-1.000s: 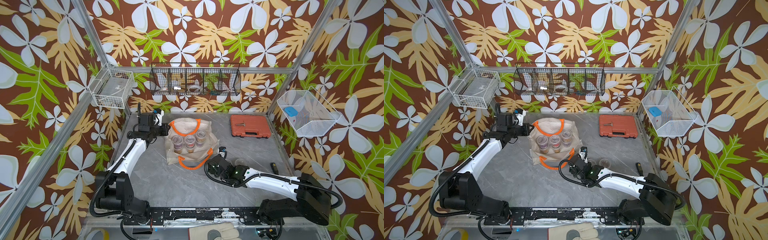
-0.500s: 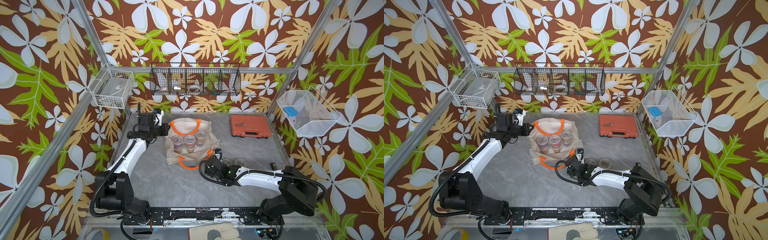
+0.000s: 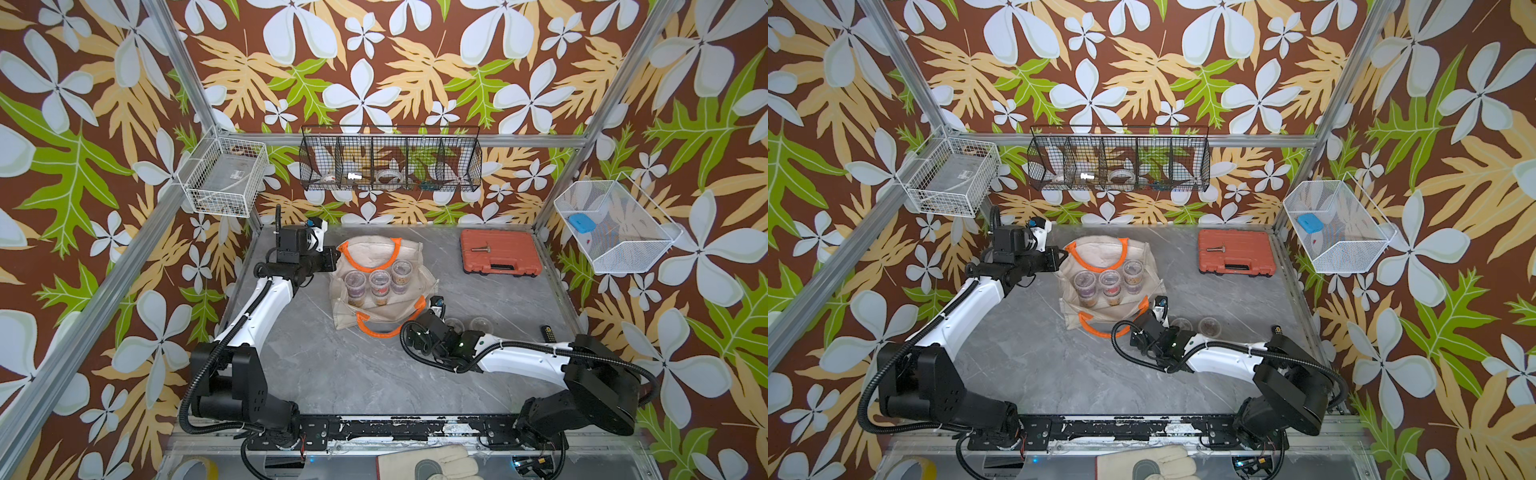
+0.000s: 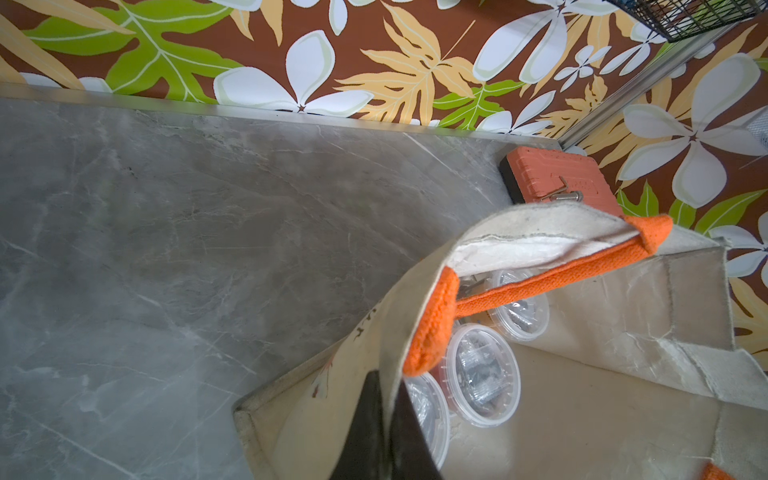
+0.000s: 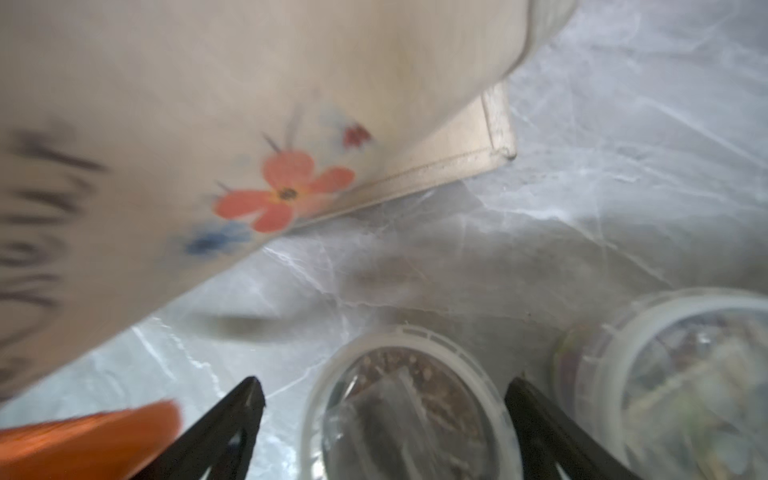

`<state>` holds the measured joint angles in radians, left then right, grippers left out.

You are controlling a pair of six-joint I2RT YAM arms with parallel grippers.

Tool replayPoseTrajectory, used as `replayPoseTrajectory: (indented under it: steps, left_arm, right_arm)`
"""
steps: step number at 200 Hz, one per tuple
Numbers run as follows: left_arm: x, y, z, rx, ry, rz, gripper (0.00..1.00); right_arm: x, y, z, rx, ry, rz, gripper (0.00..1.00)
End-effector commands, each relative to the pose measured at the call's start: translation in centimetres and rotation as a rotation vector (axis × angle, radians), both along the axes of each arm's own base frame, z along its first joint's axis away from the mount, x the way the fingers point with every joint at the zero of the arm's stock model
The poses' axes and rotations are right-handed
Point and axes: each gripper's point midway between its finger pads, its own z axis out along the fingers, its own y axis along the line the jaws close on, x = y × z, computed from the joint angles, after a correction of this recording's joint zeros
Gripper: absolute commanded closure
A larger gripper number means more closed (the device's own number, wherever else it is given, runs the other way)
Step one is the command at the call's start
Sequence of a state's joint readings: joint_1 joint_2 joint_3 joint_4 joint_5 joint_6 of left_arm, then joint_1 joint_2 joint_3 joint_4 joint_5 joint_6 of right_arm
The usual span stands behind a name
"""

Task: Take out the seed jars from the canvas bag
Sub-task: Place the seed jar at the center of the board.

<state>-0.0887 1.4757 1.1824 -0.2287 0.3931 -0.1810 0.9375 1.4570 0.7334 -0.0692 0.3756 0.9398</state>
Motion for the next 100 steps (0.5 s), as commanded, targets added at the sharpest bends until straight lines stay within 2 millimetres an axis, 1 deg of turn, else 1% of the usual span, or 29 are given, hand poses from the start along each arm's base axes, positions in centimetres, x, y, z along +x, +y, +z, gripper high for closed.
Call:
replayPoseTrajectory:
  steps: [1,24,48,59,82,100]
  left_arm:
    - [0.2,0.1,0.5,0.000,-0.022,0.007,1.00]
    - [0.2,0.1,0.5,-0.002,-0.021,0.005,1.00]
    - [0.2,0.1,0.6,-0.002,-0.024,0.005,1.00]
    - [0.2,0.1,0.5,-0.003,-0.021,0.006,1.00]
    - [0.2,0.1,0.6,-0.005,-0.024,0.007,1.00]
    - [0.2,0.1,0.7,-0.004,-0.027,0.007,1.00]
  right_arm:
    - [-0.1,-1.0,1.7,0.006,-0.029,-0.030,0.04]
    - [-0.7,-2.4,3.5,0.022,-0.052,-0.048,0.02]
    - [-1.7,-4.5,5.1,0.024,-0.073,-0.077,0.00]
    - [-2.2,-5.5,6.1,0.034,-0.090,-0.088,0.00]
    - [-2.6,-7.1,9.0,0.064,-0.148,-0.111,0.00]
    - [-2.5,-7.8,12.3,0.096,-0.214,-0.126,0.00]
